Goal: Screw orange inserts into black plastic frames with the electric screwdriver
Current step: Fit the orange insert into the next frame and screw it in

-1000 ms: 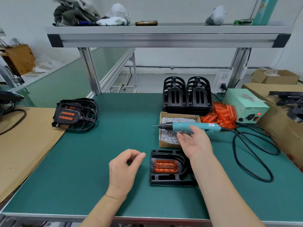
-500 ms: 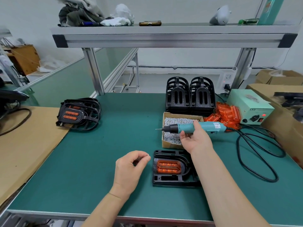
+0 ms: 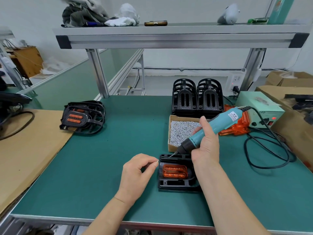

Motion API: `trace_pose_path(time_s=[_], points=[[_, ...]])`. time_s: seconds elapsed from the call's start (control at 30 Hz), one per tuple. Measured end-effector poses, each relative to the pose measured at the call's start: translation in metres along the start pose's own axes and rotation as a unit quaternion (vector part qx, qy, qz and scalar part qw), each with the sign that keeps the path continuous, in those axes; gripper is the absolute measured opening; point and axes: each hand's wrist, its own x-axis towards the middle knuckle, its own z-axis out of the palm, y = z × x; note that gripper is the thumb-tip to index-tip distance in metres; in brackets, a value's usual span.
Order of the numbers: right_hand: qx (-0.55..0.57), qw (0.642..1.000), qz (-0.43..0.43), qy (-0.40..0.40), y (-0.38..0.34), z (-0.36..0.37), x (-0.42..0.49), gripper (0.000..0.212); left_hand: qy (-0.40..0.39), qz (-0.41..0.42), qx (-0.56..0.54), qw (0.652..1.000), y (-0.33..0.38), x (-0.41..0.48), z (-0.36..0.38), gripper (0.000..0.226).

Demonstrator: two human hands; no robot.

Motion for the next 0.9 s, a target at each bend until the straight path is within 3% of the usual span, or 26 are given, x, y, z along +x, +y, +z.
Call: trace_pose_path(time_s=[0.5, 0.63, 0.9], points=[[0.045, 0.995, 0.002, -0.091, -0.005, 0.001, -0.017, 0.014, -0.017, 0.034, 0.027, 0.999, -0.001, 0.0, 0.0, 0.014], [0.053, 0.992, 0.003, -0.111, -0.007, -0.001, -0.02, 0.027, -0.017, 0.037, 0.029, 0.999, -0.002, 0.001, 0.001, 0.006], [0.04, 0.997, 0.003, -0.07, -0.003, 0.001, -0.021, 0.012, -0.023, 0.049, 0.025, 0.998, 0.001, 0.001, 0.0, 0.019]])
